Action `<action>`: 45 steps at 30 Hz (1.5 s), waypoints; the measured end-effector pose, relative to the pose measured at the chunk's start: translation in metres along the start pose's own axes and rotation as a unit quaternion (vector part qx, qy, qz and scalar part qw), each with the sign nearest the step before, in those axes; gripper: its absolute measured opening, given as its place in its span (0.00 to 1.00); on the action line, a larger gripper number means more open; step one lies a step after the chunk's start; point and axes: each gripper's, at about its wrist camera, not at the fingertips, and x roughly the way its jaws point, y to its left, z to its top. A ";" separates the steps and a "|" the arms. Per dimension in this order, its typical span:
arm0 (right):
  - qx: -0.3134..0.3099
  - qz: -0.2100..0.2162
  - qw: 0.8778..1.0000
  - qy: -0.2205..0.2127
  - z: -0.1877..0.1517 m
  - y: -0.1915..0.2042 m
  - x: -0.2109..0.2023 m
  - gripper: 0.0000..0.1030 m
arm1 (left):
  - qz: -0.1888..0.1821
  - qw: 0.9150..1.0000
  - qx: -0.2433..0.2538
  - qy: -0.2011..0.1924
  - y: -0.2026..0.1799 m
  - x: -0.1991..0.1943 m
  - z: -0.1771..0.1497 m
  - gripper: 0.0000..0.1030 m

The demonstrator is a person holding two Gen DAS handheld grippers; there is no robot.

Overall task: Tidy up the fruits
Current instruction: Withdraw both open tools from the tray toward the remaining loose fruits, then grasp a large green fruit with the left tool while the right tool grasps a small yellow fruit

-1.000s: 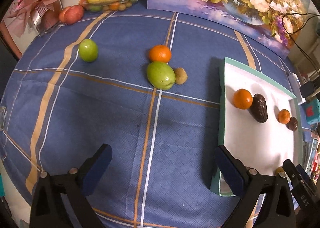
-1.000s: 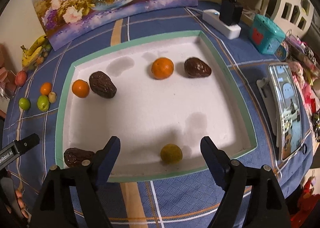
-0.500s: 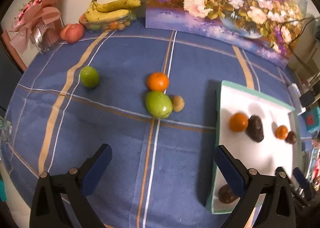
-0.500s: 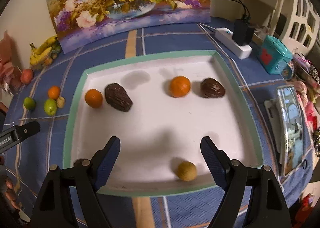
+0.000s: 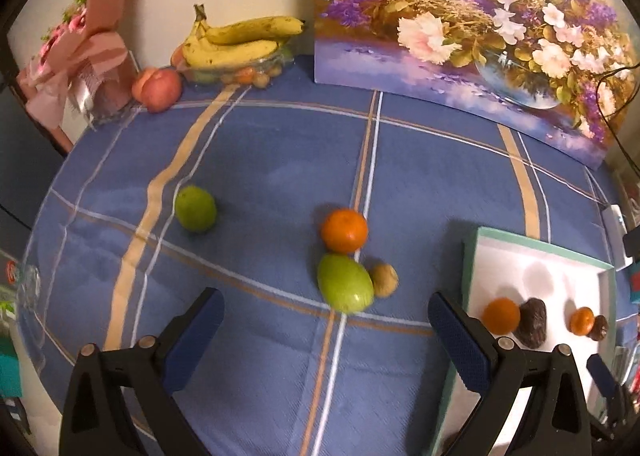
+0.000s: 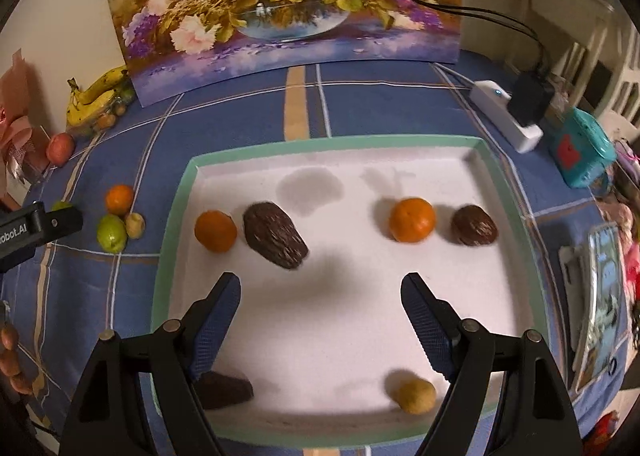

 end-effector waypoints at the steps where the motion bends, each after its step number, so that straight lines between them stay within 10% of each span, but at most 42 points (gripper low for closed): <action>1: -0.001 0.003 1.000 0.002 0.004 0.002 0.002 0.81 | 0.005 1.000 0.005 -0.006 0.000 0.001 0.004 1.00; 34: -0.071 0.073 0.995 -0.012 0.084 0.106 0.014 0.81 | 0.035 0.994 -0.048 -0.089 0.110 -0.014 0.080 1.00; 45: -0.096 0.101 0.990 0.008 0.076 0.146 0.031 0.80 | 0.015 0.995 -0.075 -0.056 0.150 0.003 0.077 1.00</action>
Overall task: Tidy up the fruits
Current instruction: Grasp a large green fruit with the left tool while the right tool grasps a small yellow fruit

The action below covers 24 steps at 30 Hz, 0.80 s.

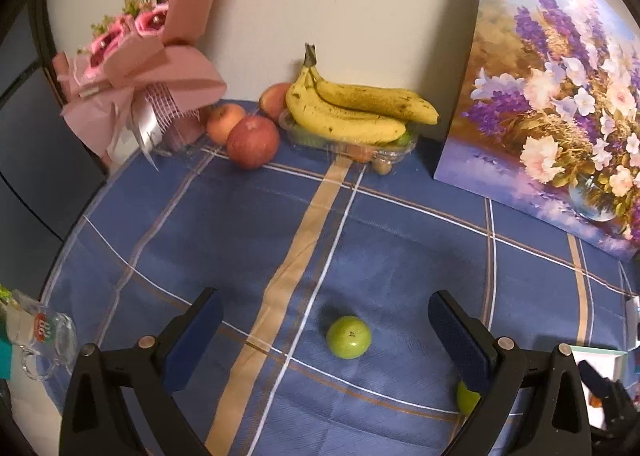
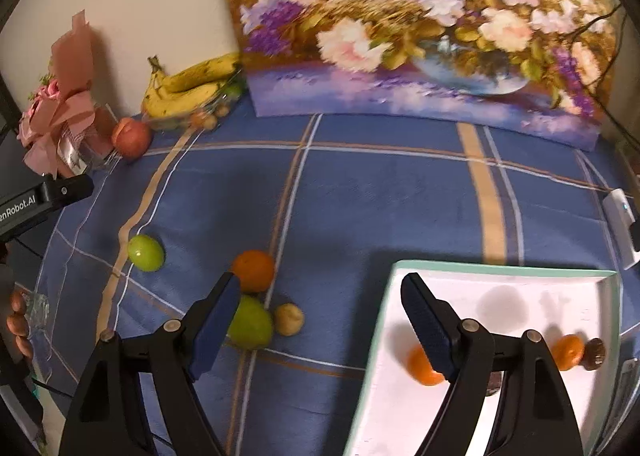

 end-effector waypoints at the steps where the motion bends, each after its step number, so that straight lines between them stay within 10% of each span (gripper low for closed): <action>1: -0.004 0.001 1.000 0.003 -0.001 0.004 0.004 0.80 | -0.004 1.000 -0.003 0.004 0.001 0.002 0.000 1.00; 12: -0.006 0.016 0.999 0.047 -0.015 0.009 0.044 0.46 | -0.040 0.997 -0.010 0.060 -0.004 0.045 -0.012 0.83; 24: 0.030 0.046 0.997 0.062 -0.025 -0.002 0.059 0.33 | -0.069 0.992 -0.030 0.096 -0.008 0.082 -0.026 0.63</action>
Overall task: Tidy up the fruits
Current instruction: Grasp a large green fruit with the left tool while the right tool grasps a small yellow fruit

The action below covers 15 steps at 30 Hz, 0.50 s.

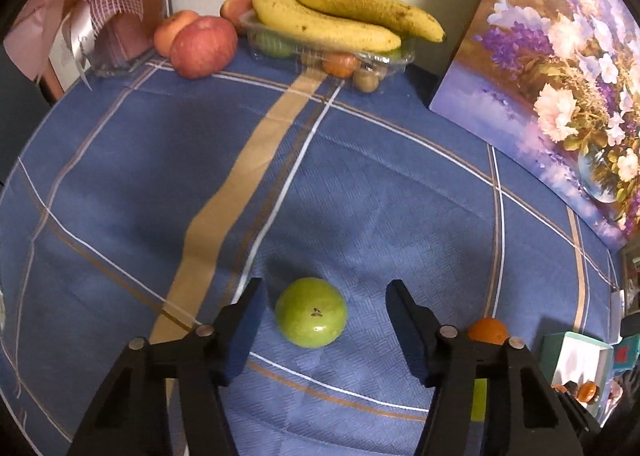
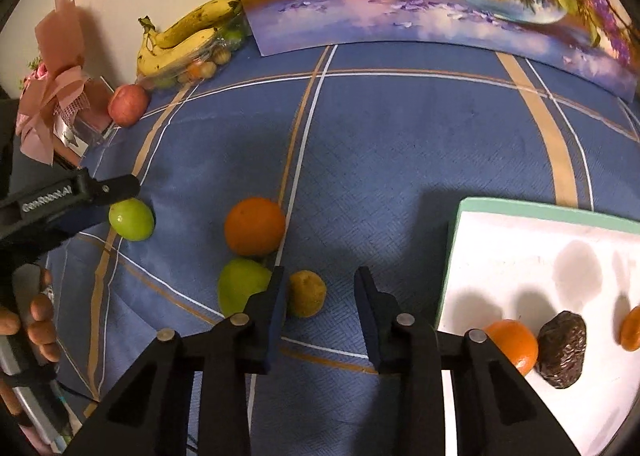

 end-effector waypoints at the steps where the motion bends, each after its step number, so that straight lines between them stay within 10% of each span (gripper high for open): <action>1: 0.005 0.005 1.000 -0.001 0.000 -0.001 0.000 0.33 | -0.003 1.000 -0.002 0.001 0.000 0.001 0.000 0.58; 15: 0.048 0.053 0.997 -0.004 -0.002 -0.007 0.004 0.21 | 0.007 1.000 -0.019 0.011 0.014 0.017 -0.003 0.41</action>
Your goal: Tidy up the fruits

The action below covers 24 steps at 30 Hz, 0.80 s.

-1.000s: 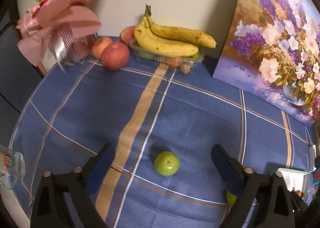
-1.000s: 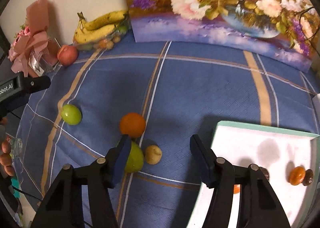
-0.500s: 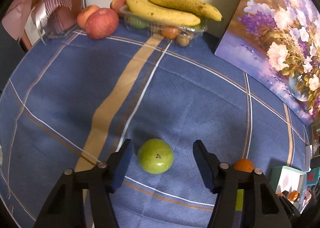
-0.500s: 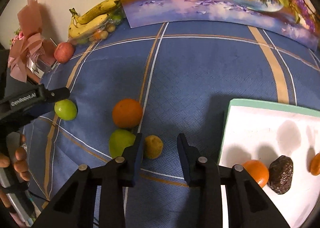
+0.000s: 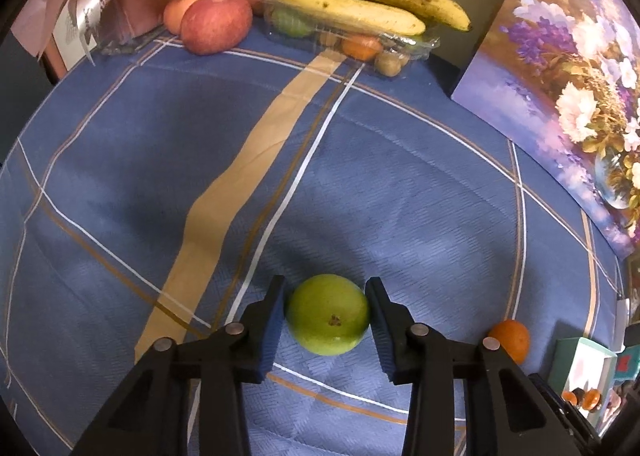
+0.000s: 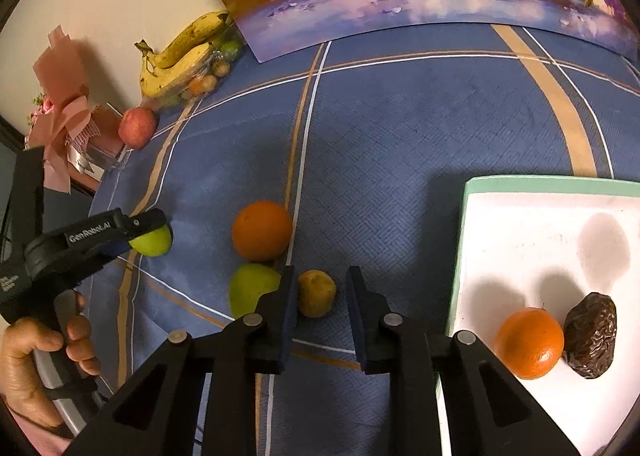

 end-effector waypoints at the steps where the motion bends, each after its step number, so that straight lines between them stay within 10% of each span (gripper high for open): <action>1: 0.003 0.006 1.000 0.000 0.000 0.000 0.000 0.20 | -0.001 1.000 0.000 0.000 0.000 0.000 0.000 0.41; 24: 0.011 -0.025 0.999 -0.016 0.004 -0.014 -0.019 0.12 | -0.041 0.999 0.009 -0.006 -0.022 -0.014 0.002 0.41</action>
